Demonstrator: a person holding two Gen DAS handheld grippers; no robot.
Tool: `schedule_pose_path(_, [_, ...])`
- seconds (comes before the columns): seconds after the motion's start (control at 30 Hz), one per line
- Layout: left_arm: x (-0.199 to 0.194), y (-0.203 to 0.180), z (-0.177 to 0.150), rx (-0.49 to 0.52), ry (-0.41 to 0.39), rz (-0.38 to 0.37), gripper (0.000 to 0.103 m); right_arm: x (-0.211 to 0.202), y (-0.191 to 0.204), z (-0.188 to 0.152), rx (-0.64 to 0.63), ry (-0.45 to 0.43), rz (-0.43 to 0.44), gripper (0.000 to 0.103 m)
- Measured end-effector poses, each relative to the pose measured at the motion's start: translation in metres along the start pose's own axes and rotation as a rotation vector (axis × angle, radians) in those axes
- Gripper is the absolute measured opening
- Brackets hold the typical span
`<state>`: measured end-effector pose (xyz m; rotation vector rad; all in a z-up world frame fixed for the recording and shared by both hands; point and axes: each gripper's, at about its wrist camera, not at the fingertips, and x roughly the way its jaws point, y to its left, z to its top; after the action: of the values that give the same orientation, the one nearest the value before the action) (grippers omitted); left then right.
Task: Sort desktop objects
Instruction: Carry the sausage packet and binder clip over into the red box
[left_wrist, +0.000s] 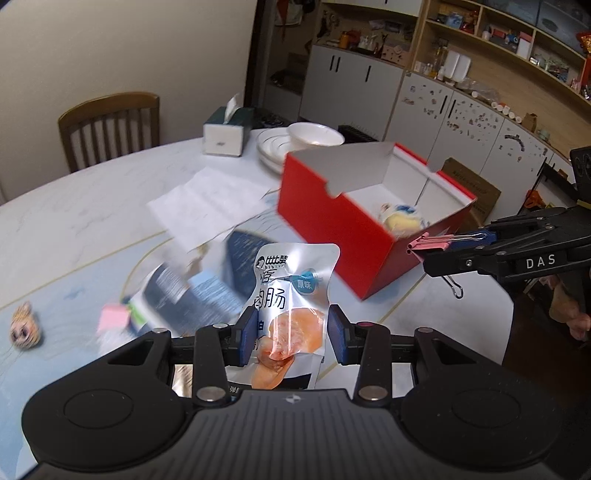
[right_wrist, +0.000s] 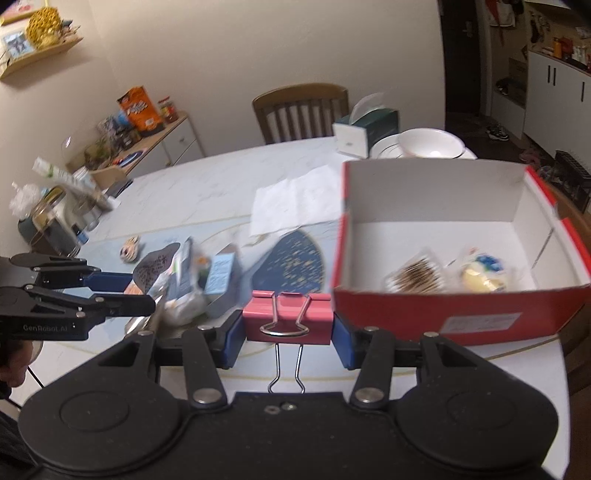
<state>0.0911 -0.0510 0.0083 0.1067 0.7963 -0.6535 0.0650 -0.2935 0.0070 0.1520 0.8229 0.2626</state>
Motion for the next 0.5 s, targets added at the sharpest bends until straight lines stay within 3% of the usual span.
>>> schedule_pose_path(0.5, [0.057,-0.071,0.057,0.071,-0.014,-0.026,0.039,-0.016,-0.086,0.028,-0.006,-0.054,-0.048,0.049])
